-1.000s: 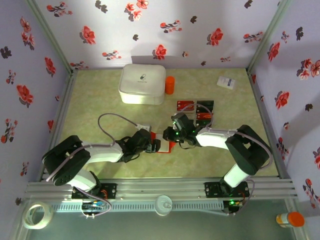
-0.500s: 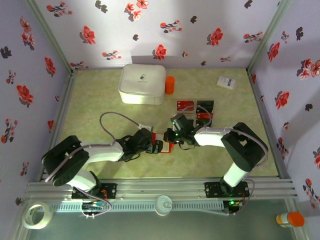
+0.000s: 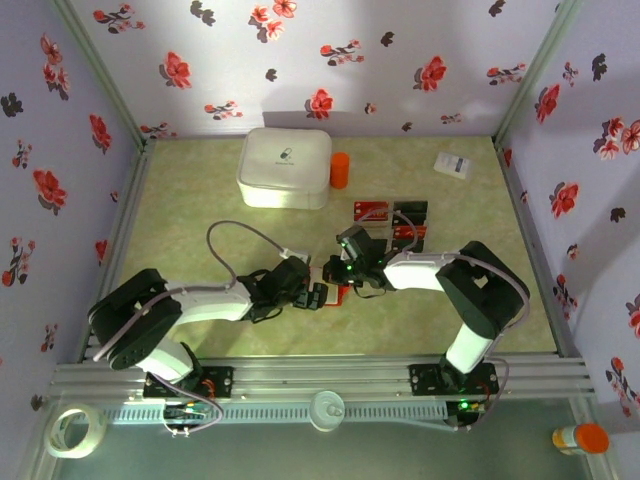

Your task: Put the credit cards into the card holder

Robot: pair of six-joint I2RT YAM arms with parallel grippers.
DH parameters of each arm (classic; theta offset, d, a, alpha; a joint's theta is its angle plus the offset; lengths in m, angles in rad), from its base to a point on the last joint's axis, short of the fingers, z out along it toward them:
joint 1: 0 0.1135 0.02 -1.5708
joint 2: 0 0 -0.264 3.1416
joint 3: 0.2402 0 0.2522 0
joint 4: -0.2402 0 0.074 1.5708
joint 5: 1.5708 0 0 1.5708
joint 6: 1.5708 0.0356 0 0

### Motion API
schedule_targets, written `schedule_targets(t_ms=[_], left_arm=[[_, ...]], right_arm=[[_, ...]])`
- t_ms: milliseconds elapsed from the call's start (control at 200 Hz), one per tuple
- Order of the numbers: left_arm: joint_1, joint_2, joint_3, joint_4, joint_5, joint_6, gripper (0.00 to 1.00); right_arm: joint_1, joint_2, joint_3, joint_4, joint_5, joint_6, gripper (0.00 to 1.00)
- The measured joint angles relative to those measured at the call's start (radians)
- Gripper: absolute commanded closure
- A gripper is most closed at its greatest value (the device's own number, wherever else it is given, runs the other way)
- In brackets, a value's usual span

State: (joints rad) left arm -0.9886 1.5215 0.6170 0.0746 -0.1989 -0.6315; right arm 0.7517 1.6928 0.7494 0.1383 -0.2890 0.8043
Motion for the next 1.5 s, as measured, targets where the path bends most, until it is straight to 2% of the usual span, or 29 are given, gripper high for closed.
schedule_targets(t_ms=[210,265,390,620,910,1500], left_arm=[[-0.01,0.015,0.007,-0.015,-0.037,0.011,0.15],[-0.01,0.017,0.007,-0.016,-0.045,0.014,0.18],[-0.011,0.018,0.007,-0.018,-0.055,0.014,0.2],[-0.013,0.018,0.006,-0.019,-0.057,0.013,0.2],[-0.013,0.018,0.002,-0.013,-0.063,0.013,0.21],[-0.015,0.014,-0.017,0.018,-0.079,0.011,0.28]], right_arm=[[0.0,0.0,0.0,-0.001,-0.001,0.002,0.88],[0.001,0.0,0.002,-0.001,-0.003,0.003,0.82],[0.002,-0.002,0.02,-0.006,-0.011,0.005,0.59],[-0.006,-0.056,0.026,-0.05,0.0,0.006,0.43],[-0.014,-0.08,0.026,-0.061,0.005,0.007,0.4],[-0.017,-0.023,0.026,-0.011,-0.005,0.019,0.4]])
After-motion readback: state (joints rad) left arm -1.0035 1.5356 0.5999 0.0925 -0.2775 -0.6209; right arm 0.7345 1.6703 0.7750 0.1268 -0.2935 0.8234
